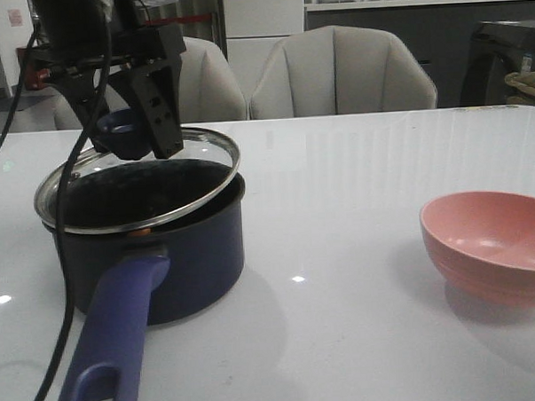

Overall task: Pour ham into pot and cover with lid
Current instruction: 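Lower the glass lid onto the saucepan rim with the left gripper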

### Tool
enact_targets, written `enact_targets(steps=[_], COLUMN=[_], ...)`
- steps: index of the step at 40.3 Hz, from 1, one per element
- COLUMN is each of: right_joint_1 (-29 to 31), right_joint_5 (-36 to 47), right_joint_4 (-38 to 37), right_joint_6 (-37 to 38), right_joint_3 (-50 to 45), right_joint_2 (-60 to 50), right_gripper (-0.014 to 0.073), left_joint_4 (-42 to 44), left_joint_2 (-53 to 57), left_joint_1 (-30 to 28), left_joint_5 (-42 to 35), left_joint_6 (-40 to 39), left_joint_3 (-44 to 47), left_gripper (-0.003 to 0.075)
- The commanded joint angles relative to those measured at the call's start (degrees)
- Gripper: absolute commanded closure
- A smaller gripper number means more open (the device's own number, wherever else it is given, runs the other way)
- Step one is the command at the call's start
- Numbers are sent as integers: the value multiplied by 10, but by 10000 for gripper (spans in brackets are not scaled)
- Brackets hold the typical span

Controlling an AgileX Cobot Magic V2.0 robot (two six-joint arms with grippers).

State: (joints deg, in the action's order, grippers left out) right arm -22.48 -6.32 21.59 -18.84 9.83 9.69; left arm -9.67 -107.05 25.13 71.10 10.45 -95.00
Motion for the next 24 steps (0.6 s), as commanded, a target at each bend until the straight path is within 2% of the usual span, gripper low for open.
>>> enact_targets(steps=[1,18,24], right_joint_1=[-1,-1,-1], right_joint_5=[41,41,41], right_joint_4=[4,4,4], right_joint_6=[-5,-5,-5], right_joint_3=[15,15,15], right_joint_2=[4,4,4], right_gripper=[458,458,458], left_joint_4=[-11,-15,-15], left_joint_2=[38,18,16], left_joint_1=[5,5,5], left_joint_5=[26,26,26], left_joint_6=[-5,-5,-5], left_joint_3=[-16,-16,-16], left_gripper=[405,399,322])
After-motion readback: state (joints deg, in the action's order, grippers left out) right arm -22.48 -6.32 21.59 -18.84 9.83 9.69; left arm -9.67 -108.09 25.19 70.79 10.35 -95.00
